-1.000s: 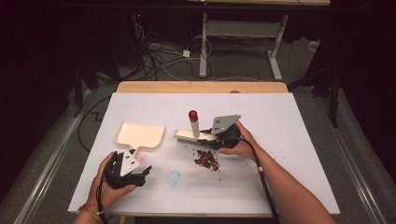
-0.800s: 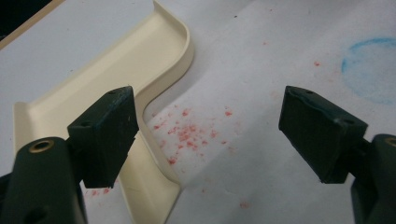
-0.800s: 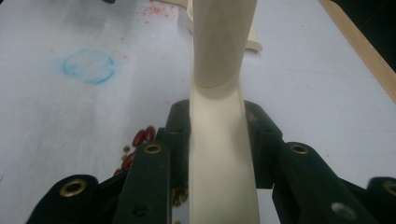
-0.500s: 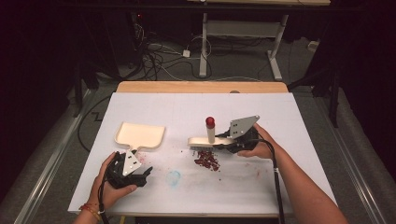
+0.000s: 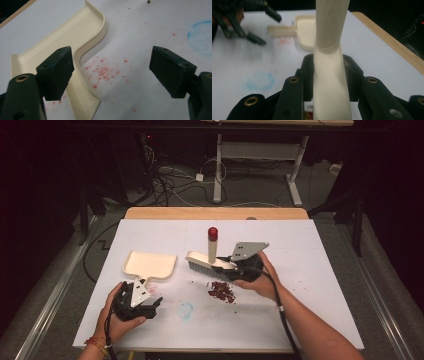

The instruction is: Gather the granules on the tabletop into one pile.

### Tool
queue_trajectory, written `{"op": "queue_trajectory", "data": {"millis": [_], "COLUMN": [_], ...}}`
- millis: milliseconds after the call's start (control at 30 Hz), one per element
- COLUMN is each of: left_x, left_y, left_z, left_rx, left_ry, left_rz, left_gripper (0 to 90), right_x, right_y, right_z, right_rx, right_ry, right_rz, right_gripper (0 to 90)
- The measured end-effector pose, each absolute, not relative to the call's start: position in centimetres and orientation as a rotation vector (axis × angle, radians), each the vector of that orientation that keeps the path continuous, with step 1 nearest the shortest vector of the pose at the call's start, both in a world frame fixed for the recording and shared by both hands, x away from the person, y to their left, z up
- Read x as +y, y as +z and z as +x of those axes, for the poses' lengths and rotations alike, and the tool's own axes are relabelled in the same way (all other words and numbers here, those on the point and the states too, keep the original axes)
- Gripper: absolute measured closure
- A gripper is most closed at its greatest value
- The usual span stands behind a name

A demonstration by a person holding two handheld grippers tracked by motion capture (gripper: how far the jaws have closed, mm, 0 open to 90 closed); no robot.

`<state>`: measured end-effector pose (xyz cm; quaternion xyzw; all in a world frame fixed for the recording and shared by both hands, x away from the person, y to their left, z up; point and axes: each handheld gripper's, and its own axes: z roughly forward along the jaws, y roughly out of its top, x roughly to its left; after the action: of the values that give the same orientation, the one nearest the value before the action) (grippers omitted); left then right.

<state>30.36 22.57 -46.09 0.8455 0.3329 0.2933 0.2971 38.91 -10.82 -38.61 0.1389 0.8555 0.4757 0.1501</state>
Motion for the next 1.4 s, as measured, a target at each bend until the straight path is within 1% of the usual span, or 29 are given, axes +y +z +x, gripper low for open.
{"op": "queue_trajectory", "data": {"millis": [100, 167, 267, 400, 500, 633, 767, 1033, 1400], "left_x": [23.2, 23.4, 23.6, 23.5, 23.6, 23.5, 23.3, 23.0, 22.8], "left_y": [-45.8, -45.6, -45.4, -45.4, -45.4, -45.4, -45.4, -45.6, -45.6], "left_z": [30.2, 30.0, 29.8, 29.7, 29.8, 29.9, 29.9, 30.1, 30.0], "left_rx": [0.905, 0.923, 0.924, 0.912, 0.91, 0.91, 0.907, 0.883, 0.874], "left_ry": [0.792, 0.795, 0.801, 0.798, 0.794, 0.788, 0.788, 0.786, 0.786], "left_rz": [2.224, 2.205, 2.189, 2.191, 2.192, 2.195, 2.199, 2.217, 2.224], "left_gripper": [18.9, 18.9, 18.9, 18.9, 18.9, 18.9, 19.0, 19.0, 19.0], "right_x": [-8.7, -7.5, -6.0, -5.5, -6.2, -7.9, -9.2, -10.8, -13.5], "right_y": [-38.3, -38.8, -40.4, -42.5, -43.4, -43.7, -43.7, -42.7, -39.9], "right_z": [36.9, 35.6, 34.4, 34.2, 34.4, 34.9, 34.5, 33.3, 32.2], "right_rx": [2.437, 2.422, 2.383, 2.352, 2.316, 2.281, 2.26, 2.237, 2.209], "right_ry": [1.44, 1.468, 1.483, 1.417, 1.361, 1.322, 1.319, 1.341, 1.35], "right_rz": [0.59, 0.718, 0.878, 1.028, 1.106, 1.167, 1.193, 1.186, 1.054], "right_gripper": [67.6, 67.6, 67.6, 67.6, 67.6, 67.4, 67.5, 67.6, 67.6]}}
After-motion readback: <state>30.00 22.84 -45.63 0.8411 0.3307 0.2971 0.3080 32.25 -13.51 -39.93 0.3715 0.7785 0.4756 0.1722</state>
